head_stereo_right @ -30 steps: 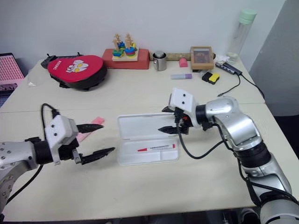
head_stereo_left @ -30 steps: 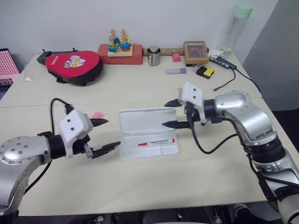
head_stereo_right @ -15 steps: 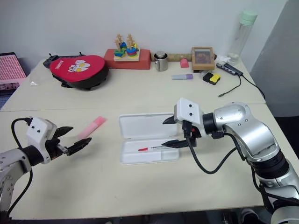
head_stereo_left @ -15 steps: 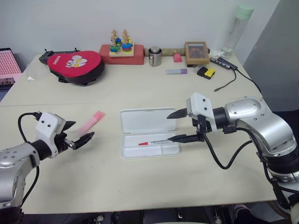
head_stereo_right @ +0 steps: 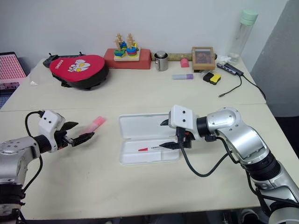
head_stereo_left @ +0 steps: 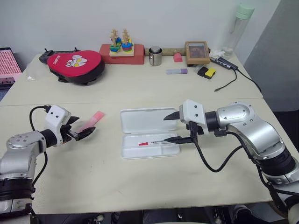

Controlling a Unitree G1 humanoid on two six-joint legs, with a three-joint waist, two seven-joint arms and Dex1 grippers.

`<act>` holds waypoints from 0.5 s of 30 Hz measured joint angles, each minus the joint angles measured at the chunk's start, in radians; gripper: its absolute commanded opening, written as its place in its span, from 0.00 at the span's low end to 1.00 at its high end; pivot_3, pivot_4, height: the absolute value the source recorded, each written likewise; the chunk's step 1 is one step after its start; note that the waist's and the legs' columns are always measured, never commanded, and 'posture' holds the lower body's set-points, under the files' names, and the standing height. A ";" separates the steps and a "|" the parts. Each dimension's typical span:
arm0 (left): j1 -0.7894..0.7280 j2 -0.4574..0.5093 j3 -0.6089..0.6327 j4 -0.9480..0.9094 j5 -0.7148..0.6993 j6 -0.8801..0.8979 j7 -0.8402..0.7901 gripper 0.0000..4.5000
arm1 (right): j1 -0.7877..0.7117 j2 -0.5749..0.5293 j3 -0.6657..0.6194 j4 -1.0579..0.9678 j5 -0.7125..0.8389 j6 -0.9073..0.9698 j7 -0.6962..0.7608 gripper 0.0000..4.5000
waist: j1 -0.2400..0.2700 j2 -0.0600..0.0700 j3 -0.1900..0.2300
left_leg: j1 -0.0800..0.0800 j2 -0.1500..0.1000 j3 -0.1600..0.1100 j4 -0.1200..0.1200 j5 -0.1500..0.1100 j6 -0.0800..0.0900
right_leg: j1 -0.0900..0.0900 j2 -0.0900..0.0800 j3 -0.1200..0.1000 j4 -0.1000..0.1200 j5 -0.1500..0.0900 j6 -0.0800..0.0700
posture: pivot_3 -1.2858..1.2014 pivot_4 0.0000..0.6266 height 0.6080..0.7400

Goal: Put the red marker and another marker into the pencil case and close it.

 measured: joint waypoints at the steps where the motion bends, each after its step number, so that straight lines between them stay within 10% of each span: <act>1: -0.024 0.000 -0.012 0.031 0.010 -0.011 -0.006 1.00 | -0.004 0.002 0.002 -0.002 0.000 0.003 -0.002 0.81 | 0.000 0.000 0.000 | 0.000 0.000 0.000 0.000 0.000 0.000 | 0.000 0.000 0.000 0.000 0.000 0.000 | 0.52 0.24 1.00; 7: -0.116 -0.025 -0.072 0.179 0.055 -0.071 -0.028 1.00 | -0.017 0.005 0.022 -0.008 -0.010 0.010 -0.003 0.81 | 0.000 0.000 0.000 | 0.000 0.000 0.000 0.000 0.000 0.000 | 0.000 0.000 0.000 0.000 0.000 0.000 | 0.52 0.24 1.00; 15: -0.196 -0.039 -0.109 0.299 0.079 -0.085 -0.071 0.68 | -0.016 0.003 0.035 -0.013 -0.012 0.007 -0.004 0.82 | -0.001 0.000 0.000 | 0.000 0.000 -0.001 0.000 0.000 0.000 | 0.000 0.000 0.000 0.001 0.000 0.000 | 0.52 0.24 1.00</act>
